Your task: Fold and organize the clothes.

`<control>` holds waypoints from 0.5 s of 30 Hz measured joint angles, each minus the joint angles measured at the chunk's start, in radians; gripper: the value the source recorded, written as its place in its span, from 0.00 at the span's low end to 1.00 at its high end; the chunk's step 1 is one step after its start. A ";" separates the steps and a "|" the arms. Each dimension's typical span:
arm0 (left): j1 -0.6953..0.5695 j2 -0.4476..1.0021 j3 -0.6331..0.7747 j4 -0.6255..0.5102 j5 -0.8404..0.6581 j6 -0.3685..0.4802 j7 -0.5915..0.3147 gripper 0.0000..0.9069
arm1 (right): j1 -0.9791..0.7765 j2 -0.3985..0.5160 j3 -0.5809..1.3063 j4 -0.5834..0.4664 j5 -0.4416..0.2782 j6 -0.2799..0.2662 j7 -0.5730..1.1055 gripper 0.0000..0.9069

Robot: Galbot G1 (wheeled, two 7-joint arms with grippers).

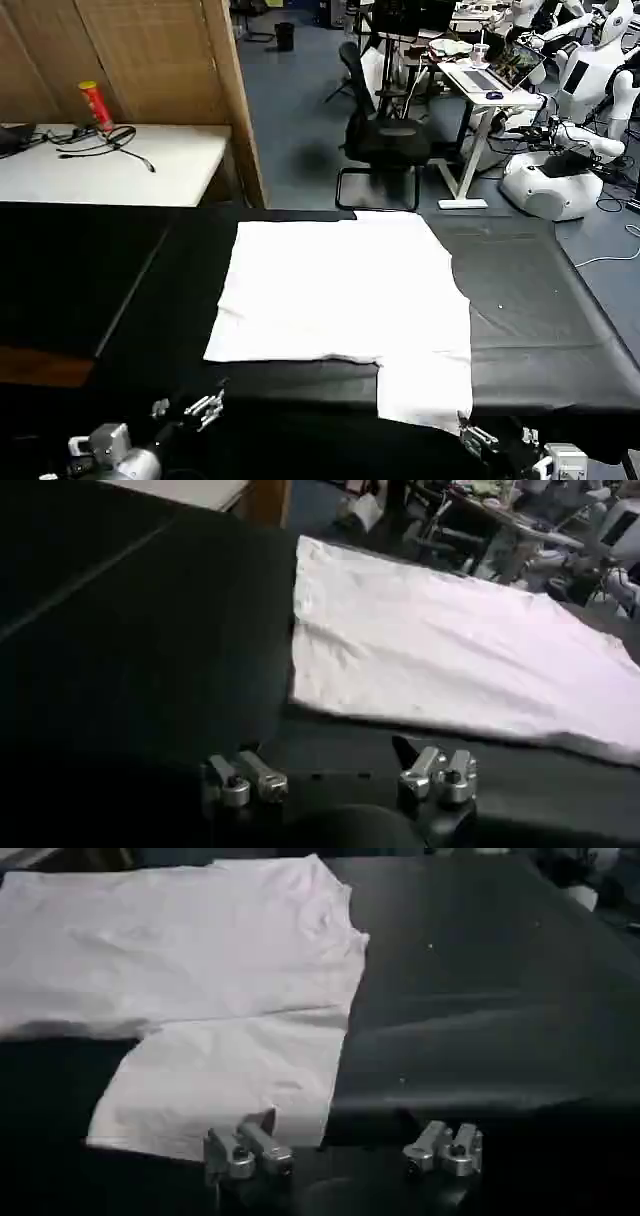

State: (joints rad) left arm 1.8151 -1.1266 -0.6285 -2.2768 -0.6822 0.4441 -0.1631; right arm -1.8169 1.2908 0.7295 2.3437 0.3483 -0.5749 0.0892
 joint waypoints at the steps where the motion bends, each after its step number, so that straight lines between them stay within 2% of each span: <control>1: -0.008 -0.002 0.002 0.005 0.015 0.000 0.008 0.97 | 0.012 -0.001 -0.006 -0.009 -0.005 0.000 -0.001 0.97; 5: -0.060 -0.005 0.020 0.039 0.096 -0.022 0.034 0.97 | 0.052 0.003 -0.030 -0.048 -0.026 -0.001 -0.002 0.97; 11: -0.152 -0.003 0.052 0.102 0.106 -0.021 0.028 0.97 | 0.071 0.019 -0.061 -0.090 -0.047 -0.011 0.012 0.97; 13: -0.177 -0.002 0.061 0.121 0.094 -0.020 0.025 0.83 | 0.071 0.023 -0.067 -0.095 -0.047 -0.026 0.021 0.86; 14: -0.187 -0.002 0.064 0.131 0.089 -0.019 0.025 0.72 | 0.071 0.025 -0.069 -0.097 -0.046 -0.031 0.024 0.83; 15: -0.196 -0.003 0.066 0.141 0.082 -0.019 0.025 0.62 | 0.070 0.026 -0.072 -0.099 -0.046 -0.035 0.025 0.75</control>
State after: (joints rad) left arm 1.6194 -1.1292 -0.5621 -2.1356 -0.6002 0.4247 -0.1382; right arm -1.7470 1.3169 0.6580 2.2451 0.3025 -0.6102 0.1147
